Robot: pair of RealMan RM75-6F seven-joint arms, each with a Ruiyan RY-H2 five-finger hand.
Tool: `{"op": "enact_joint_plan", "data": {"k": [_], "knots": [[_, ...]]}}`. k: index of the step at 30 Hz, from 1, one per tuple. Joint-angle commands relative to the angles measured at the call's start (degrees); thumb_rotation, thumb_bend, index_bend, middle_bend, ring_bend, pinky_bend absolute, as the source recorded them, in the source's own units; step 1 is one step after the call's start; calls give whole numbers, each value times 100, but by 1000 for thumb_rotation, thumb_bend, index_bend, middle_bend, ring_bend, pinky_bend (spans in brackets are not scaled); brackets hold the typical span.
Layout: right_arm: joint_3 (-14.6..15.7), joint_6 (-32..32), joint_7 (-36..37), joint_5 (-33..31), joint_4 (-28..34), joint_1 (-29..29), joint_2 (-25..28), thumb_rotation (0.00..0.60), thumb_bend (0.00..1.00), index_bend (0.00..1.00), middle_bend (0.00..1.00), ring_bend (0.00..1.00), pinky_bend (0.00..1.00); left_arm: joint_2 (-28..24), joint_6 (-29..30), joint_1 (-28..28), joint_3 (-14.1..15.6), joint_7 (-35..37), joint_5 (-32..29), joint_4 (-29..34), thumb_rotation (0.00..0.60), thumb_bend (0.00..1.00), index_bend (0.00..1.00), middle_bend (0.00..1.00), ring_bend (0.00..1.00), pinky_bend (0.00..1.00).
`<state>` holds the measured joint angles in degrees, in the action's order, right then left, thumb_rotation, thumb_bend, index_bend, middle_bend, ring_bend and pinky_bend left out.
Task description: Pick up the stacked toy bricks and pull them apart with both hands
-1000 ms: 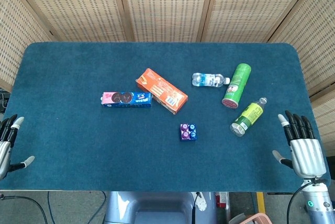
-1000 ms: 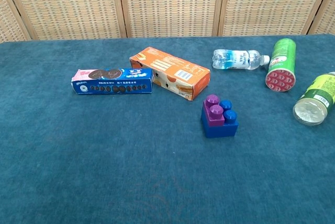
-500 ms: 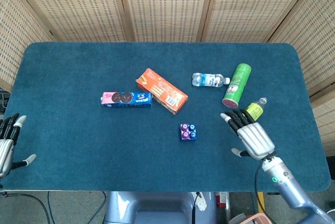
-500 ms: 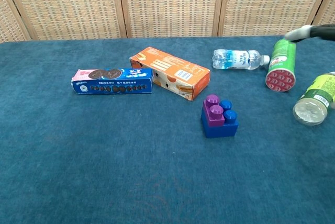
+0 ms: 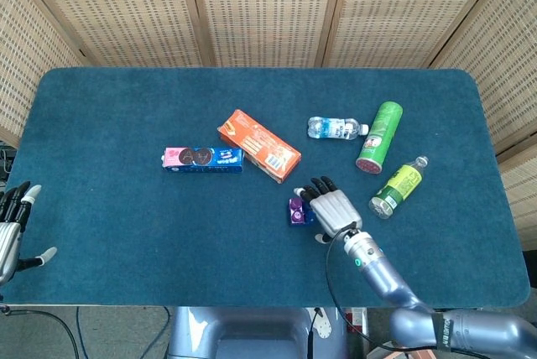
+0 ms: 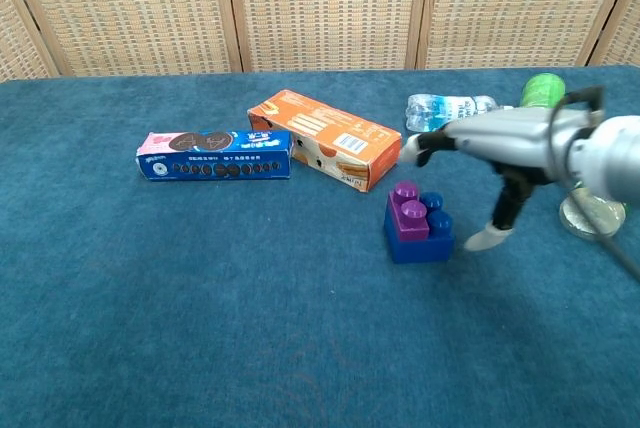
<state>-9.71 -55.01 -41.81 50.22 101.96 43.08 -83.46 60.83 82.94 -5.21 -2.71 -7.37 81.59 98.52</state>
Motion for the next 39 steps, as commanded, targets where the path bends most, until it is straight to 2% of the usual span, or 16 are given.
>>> {"op": "enact_joint_plan", "data": {"k": [1, 10, 14, 25, 28, 32, 39], "knots": [[4, -202, -282, -273, -31, 198, -261, 600, 36, 125, 148, 0, 0, -10, 4, 1, 1, 17, 9, 8, 600, 0, 0, 0, 0, 0], [23, -551, -795, -790, -221, 536, -615, 600, 38, 178, 200, 0, 0, -28, 0, 3, 4, 49, 3, 8, 600, 0, 0, 0, 0, 0], [-4, -592, -831, -1018, -300, 602, -644, 600, 64, 209, 267, 0, 0, -33, -35, -7, 0, 54, -29, 4, 600, 0, 0, 0, 0, 0], [-13, -638, -918, -1375, -448, 821, -747, 600, 86, 276, 314, 0, 0, -49, -43, -12, -12, 77, -56, 10, 600, 0, 0, 0, 0, 0], [-25, -663, -913, -1429, -547, 868, -828, 600, 103, 322, 351, 1, 0, -55, -56, -17, -11, 93, -58, 10, 600, 0, 0, 0, 0, 0], [-33, -731, -908, -1465, -660, 912, -913, 600, 131, 410, 458, 59, 0, -57, -57, -14, -11, 104, -67, -6, 600, 0, 0, 0, 0, 0], [15, -785, -849, -1390, -739, 946, -969, 600, 219, 501, 576, 168, 0, -63, -64, -13, -9, 108, -75, -10, 600, 0, 0, 0, 0, 0]]}}
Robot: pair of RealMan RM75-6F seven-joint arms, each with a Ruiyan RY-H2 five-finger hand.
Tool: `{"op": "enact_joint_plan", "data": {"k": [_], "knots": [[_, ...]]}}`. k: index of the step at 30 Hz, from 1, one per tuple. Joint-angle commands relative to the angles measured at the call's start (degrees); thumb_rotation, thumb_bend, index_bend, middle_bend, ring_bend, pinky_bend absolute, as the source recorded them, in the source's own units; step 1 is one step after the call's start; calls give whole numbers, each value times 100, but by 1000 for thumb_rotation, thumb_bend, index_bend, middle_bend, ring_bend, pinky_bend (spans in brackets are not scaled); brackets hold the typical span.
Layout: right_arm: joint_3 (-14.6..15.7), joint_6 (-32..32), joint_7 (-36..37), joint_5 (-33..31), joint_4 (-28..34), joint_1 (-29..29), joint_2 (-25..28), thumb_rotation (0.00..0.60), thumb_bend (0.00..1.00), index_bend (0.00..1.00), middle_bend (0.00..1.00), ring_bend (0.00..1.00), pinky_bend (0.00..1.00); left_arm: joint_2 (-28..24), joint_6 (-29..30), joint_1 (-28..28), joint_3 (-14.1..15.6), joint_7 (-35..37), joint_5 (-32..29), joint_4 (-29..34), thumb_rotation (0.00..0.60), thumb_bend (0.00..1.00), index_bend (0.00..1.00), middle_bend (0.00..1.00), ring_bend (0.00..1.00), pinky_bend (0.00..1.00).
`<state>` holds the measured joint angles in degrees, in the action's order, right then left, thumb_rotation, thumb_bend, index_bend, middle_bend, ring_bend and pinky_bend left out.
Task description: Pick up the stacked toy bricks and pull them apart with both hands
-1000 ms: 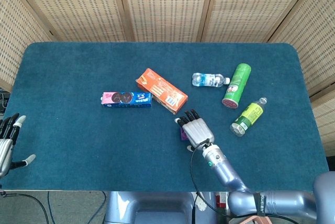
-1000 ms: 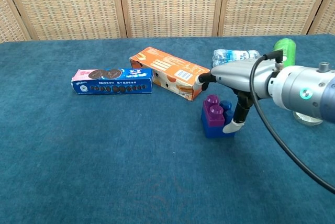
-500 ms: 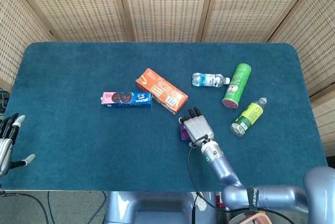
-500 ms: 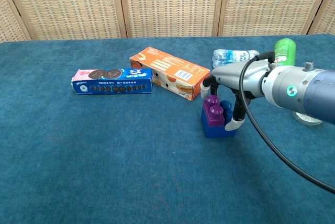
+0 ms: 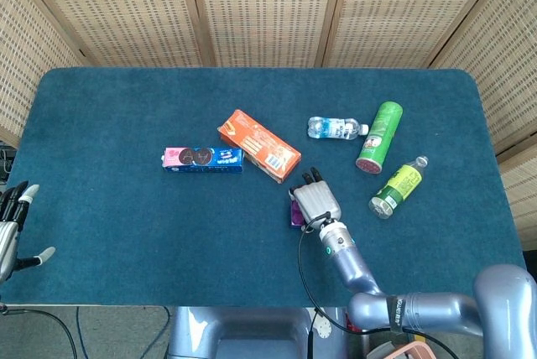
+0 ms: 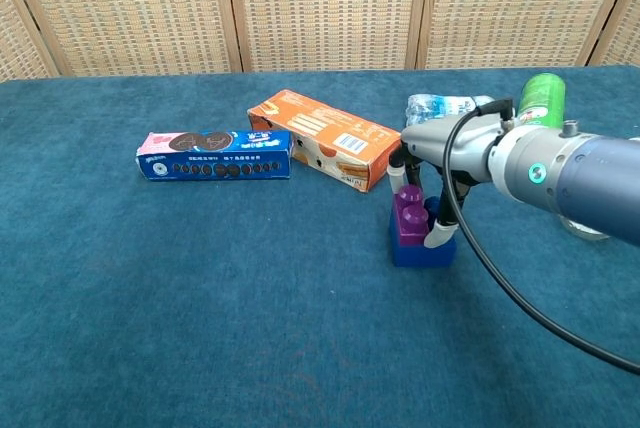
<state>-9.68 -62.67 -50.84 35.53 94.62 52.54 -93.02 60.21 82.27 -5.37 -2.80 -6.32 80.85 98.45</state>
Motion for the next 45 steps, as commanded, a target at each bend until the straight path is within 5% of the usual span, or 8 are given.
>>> {"op": "enact_joint_plan", "data": {"k": [1, 14, 22, 31, 45], "knots": [[10, -34, 128, 179, 6, -12, -10, 600, 230, 505, 581, 171, 0, -1, 6, 5, -1, 7, -5, -7, 600, 0, 0, 0, 0, 0], [-491, -3, 2476, 2090, 436, -416, 530, 600, 310, 535, 606, 189, 0, 111, -323, -253, -155, 330, -84, -249, 600, 0, 0, 0, 0, 0], [-1069, 502, 5012, 2843, 37, -480, 514, 600, 316, 540, 610, 189, 0, 483, -1546, -1551, -747, 2324, 311, -973, 600, 0, 0, 0, 0, 0], [-1520, 539, 5589, 2425, -438, -284, 56, 600, 331, 549, 616, 190, 0, 865, -2724, -2620, -1143, 2377, -136, -886, 600, 0, 0, 0, 0, 0], [-1648, 588, 5511, 1869, -456, -224, -83, 600, 335, 559, 625, 190, 0, 727, -3796, -3520, -1553, 2105, -1332, -108, 600, 0, 36, 72, 47, 49]]}}
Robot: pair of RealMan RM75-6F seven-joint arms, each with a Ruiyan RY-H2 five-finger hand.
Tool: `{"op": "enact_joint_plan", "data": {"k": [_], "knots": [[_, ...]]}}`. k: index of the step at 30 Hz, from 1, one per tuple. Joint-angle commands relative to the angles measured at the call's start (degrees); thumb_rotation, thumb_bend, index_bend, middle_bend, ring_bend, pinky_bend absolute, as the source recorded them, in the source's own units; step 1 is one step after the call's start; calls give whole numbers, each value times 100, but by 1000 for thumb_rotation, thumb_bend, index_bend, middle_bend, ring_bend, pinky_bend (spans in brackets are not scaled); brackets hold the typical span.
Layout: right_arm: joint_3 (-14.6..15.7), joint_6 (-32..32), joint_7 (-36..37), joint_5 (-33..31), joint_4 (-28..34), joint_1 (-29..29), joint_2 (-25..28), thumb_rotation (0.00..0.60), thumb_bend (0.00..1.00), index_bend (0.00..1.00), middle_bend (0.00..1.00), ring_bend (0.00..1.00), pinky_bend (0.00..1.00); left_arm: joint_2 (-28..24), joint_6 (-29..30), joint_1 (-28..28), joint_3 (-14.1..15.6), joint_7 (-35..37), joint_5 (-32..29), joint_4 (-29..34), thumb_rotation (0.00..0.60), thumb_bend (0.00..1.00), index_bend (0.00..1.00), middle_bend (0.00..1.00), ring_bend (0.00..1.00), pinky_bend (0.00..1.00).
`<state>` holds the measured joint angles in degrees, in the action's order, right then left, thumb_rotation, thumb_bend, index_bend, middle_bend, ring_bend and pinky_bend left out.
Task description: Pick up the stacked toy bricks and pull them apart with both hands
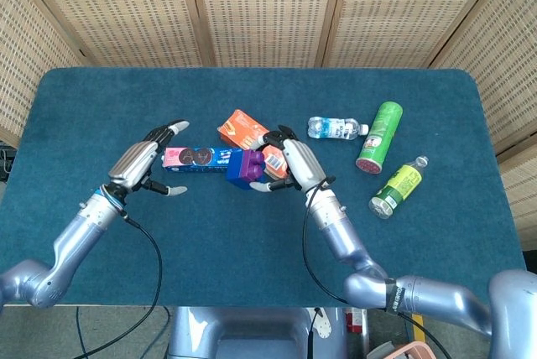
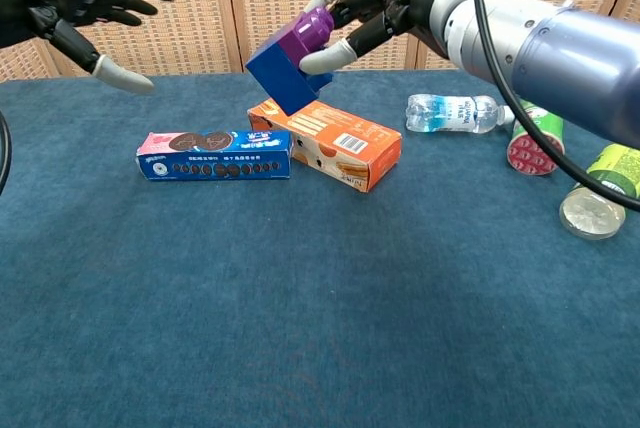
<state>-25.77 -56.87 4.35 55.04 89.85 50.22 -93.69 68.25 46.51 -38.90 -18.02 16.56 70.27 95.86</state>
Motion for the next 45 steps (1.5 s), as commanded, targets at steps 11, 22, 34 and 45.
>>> {"op": "enact_joint_plan", "data": {"k": [11, 22, 34, 45], "knots": [[-94, 30, -55, -370, 110, 2, 6, 600, 336, 561, 626, 190, 0, -74, -614, -785, 40, -1089, -1548, 347, 600, 0, 214, 168, 74, 60], [-87, -25, -122, -448, 129, 41, -99, 600, 335, 561, 626, 189, 0, 122, -445, -1785, 122, -2222, -3213, 529, 600, 0, 266, 168, 74, 60], [-133, -107, -161, -532, 161, 59, -200, 600, 337, 561, 627, 190, 0, 287, -65, -2206, 256, -2635, -3940, 795, 600, 0, 264, 173, 74, 60], [-115, -142, -250, -559, 254, 74, -237, 600, 337, 567, 630, 190, 0, 521, 252, -2181, 251, -2556, -3939, 652, 600, 1, 514, 379, 201, 112]]}}
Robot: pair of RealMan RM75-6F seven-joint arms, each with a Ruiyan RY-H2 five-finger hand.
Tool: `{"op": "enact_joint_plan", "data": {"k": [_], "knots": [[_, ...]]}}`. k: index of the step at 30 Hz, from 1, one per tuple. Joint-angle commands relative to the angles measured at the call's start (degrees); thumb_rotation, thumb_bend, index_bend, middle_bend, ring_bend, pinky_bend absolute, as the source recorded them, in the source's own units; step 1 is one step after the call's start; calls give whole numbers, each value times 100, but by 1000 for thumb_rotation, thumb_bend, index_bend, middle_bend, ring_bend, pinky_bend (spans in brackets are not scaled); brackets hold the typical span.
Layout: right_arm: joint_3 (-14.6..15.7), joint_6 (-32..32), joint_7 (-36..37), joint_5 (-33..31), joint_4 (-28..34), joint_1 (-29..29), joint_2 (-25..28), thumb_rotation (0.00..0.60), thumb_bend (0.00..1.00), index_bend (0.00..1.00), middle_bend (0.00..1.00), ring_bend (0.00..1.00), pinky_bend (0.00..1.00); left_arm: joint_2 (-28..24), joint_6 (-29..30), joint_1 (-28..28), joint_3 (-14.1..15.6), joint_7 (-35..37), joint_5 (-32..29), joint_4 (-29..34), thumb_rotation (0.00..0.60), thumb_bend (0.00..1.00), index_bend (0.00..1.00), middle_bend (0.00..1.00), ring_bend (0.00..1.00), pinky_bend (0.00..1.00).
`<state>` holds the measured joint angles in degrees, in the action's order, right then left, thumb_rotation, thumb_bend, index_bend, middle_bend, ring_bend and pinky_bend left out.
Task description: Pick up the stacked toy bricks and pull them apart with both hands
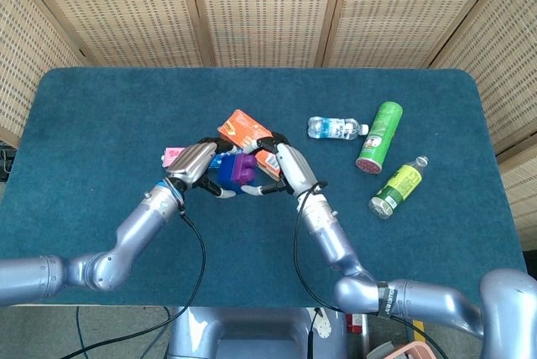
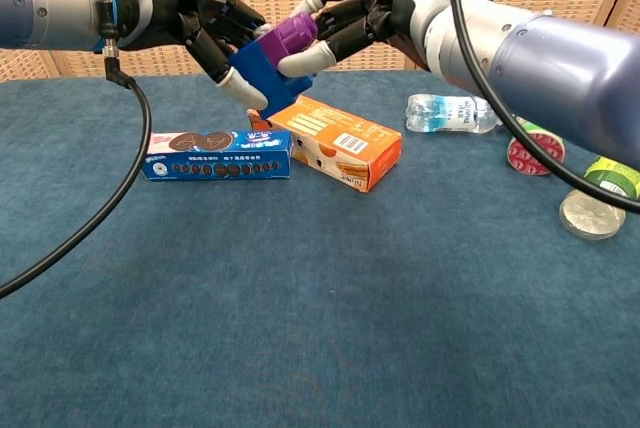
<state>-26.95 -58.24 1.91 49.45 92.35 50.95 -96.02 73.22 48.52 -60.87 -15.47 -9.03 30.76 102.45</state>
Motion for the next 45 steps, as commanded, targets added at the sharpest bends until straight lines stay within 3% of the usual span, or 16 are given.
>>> {"op": "enact_joint_plan", "data": {"k": [1, 14, 24, 34, 38, 40, 42, 45], "knots": [[3, -9, -16, -4, 1, 2, -9, 600, 337, 567, 630, 190, 0, 39, 117, 22, -7, -15, 21, -7, 600, 9, 537, 400, 209, 128], [-69, -1, 7, -33, 106, -86, 200, 600, 337, 576, 639, 190, 0, -88, 425, 160, 127, -280, 21, 70, 600, 144, 652, 497, 259, 188], [-22, 142, 135, 40, 297, -346, 765, 600, 337, 582, 643, 189, 0, -502, 135, 824, 498, 198, 818, -435, 600, 155, 652, 497, 259, 185], [707, 314, -336, 568, -68, -485, 1009, 600, 338, 582, 643, 189, 0, -779, 81, 1377, 965, 345, 1776, -992, 600, 155, 651, 496, 259, 162], [1213, 364, -807, 1018, -384, -489, 993, 600, 338, 582, 639, 190, 0, -669, 455, 1588, 1274, -62, 2337, -1391, 600, 155, 643, 478, 259, 157], [1421, 332, -1049, 1278, -593, -478, 948, 600, 332, 542, 562, 188, 0, -537, 605, 1679, 1361, -200, 2493, -1604, 600, 155, 609, 448, 259, 145], [1632, 348, -1285, 1524, -808, -457, 909, 600, 190, 330, 326, 129, 0, -422, 647, 1750, 1408, -234, 2579, -1753, 600, 129, 505, 361, 243, 126], [1832, 547, -1551, 1590, -938, -420, 954, 600, 5, 92, 82, 7, 0, -303, 627, 1828, 1426, -190, 2677, -1900, 600, 16, 150, 90, 101, 79]]}}
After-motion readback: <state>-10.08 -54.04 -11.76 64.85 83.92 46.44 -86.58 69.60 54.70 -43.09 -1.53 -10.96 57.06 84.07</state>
